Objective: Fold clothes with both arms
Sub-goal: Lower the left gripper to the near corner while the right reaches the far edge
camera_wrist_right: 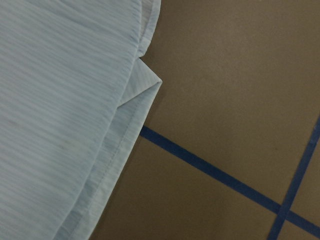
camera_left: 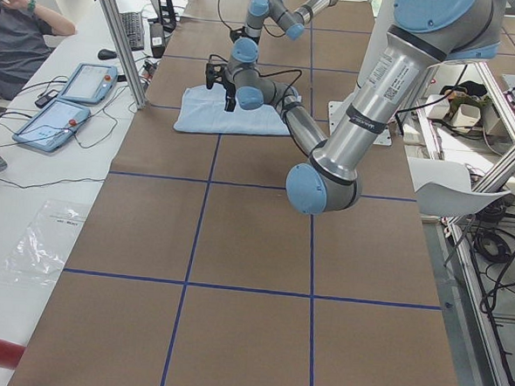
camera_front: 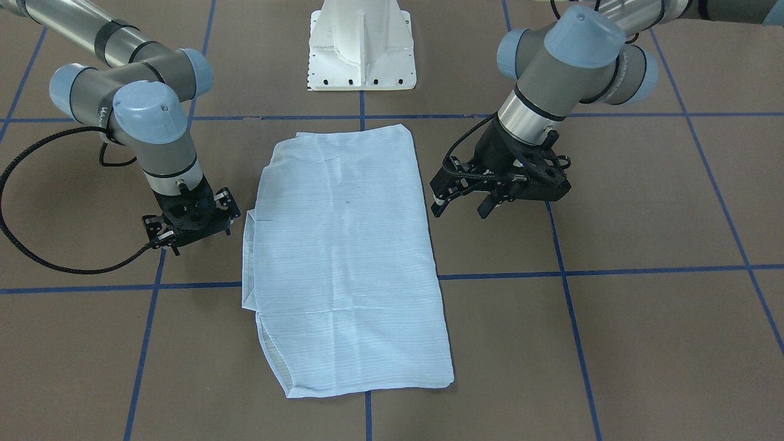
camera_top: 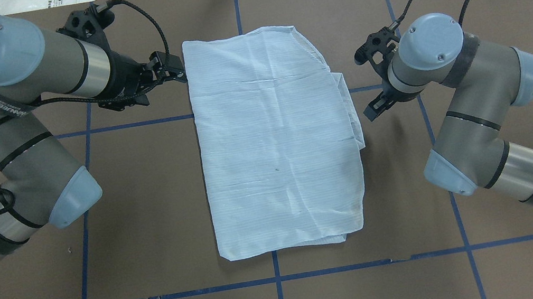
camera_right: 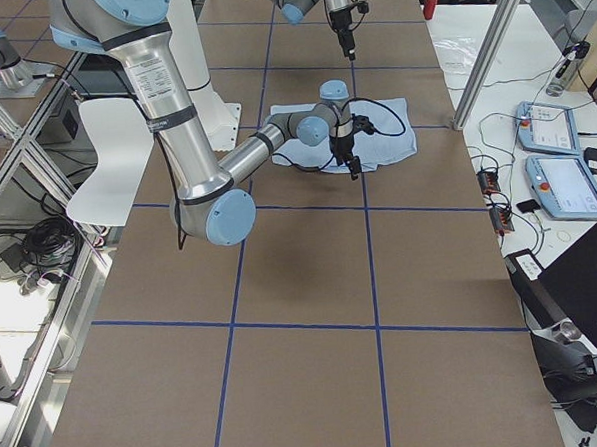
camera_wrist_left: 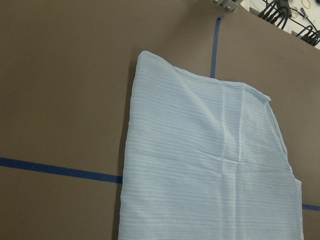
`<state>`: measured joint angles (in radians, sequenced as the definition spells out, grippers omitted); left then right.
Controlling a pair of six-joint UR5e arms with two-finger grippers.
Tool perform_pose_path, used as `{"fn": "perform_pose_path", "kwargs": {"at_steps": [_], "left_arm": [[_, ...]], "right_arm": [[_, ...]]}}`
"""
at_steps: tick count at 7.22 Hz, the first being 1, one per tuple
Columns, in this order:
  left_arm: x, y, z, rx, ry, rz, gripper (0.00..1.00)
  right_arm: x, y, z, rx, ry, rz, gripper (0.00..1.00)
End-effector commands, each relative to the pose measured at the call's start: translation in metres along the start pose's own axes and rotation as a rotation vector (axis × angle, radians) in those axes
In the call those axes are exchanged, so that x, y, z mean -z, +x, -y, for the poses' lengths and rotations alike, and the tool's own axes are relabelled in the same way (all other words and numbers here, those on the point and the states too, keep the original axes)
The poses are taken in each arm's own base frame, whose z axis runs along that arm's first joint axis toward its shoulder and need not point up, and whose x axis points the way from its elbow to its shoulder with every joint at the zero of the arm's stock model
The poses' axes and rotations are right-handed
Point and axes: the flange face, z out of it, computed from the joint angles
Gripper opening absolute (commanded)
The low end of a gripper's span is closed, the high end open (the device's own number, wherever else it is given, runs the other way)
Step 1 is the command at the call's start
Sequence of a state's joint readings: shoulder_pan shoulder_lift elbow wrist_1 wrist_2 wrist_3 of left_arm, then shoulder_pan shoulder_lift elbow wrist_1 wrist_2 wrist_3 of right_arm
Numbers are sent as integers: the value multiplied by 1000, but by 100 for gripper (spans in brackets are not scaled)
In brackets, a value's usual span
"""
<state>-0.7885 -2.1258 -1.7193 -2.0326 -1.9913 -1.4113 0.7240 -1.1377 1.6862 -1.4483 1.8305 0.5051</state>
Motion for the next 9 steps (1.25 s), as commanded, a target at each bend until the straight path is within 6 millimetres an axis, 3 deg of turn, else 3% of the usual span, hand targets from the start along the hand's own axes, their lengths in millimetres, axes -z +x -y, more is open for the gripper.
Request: {"fn": "perform_pose_path", "kwargs": {"at_steps": [1, 2, 5, 6, 7, 9], "left_arm": [[1, -6, 0, 3, 1, 5, 100], [1, -3, -7, 2, -8, 1, 100], [-26, 12, -96, 137, -113, 52, 100], [-50, 11, -142, 203, -130, 114, 100], [-55, 15, -180, 239, -159, 186, 99], [-69, 10, -223, 276, -183, 300, 99]], "right_arm": [[26, -18, 17, 4, 31, 62, 100], [45, -23, 13, 10, 41, 110, 100], [87, -28, -22, -123, 9, 232, 100], [90, -25, -35, -136, -13, 258, 100], [92, -19, -49, -145, -19, 258, 100], [98, -20, -56, -211, -39, 283, 100]]}}
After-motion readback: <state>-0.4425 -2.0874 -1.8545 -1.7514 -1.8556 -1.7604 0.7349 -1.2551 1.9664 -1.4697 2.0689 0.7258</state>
